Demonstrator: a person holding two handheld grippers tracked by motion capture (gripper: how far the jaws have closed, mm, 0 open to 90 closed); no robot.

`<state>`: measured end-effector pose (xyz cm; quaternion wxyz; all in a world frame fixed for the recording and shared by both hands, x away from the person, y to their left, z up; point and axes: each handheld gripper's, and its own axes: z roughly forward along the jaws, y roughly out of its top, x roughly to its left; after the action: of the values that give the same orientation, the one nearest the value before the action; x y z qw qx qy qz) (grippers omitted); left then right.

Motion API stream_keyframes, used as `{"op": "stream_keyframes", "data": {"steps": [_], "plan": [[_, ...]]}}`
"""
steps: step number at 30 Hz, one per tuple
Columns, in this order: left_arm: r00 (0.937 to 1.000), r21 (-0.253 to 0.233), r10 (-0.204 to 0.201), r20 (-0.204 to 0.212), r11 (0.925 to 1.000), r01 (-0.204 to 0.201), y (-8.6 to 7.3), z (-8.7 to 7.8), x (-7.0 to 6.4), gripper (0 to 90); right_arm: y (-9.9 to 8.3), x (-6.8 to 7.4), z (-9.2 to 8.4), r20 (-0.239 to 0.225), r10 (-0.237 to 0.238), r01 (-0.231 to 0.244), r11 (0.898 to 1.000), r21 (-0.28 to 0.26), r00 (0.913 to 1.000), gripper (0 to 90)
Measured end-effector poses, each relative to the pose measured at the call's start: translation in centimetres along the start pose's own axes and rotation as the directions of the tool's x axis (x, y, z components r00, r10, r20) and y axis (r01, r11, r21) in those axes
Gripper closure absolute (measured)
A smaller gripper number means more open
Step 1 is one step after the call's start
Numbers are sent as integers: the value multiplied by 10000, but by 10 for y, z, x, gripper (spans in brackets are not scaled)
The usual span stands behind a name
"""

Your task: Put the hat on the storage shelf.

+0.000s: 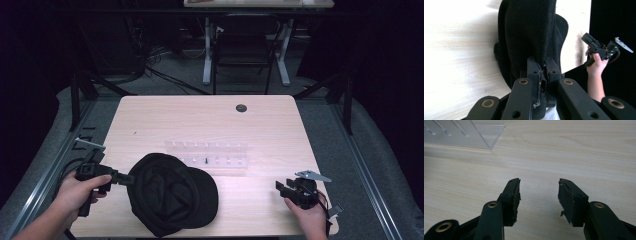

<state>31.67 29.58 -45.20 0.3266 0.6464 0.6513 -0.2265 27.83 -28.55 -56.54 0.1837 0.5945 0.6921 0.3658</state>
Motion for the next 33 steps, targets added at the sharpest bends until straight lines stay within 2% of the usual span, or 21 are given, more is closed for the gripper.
{"op": "stream_keyframes", "data": {"steps": [5,6,15,21,29,33], "plan": [[9999,-181,100,-6,9998,-100,1,-7,-7,855,0,0,0,-13,-7,7,10000,-12,10000,515],[9999,-152,98,134,9998,-96,2,-8,-8,855,0,0,0,-6,-5,5,10000,-2,10000,515],[9990,-239,298,344,9993,-290,4,-20,-21,856,0,0,0,-9,-12,12,10000,2,10000,514],[9944,-470,793,693,9960,-762,8,-32,-42,856,0,0,0,-13,-15,15,10000,4,10000,514],[9900,-640,1008,981,9934,-949,11,-43,-56,857,0,0,0,16,1,-1,10000,17,10000,514],[9880,-861,1095,1093,9912,-1004,11,-51,-68,857,0,0,0,20,5,-5,10000,23,10000,513]]}}
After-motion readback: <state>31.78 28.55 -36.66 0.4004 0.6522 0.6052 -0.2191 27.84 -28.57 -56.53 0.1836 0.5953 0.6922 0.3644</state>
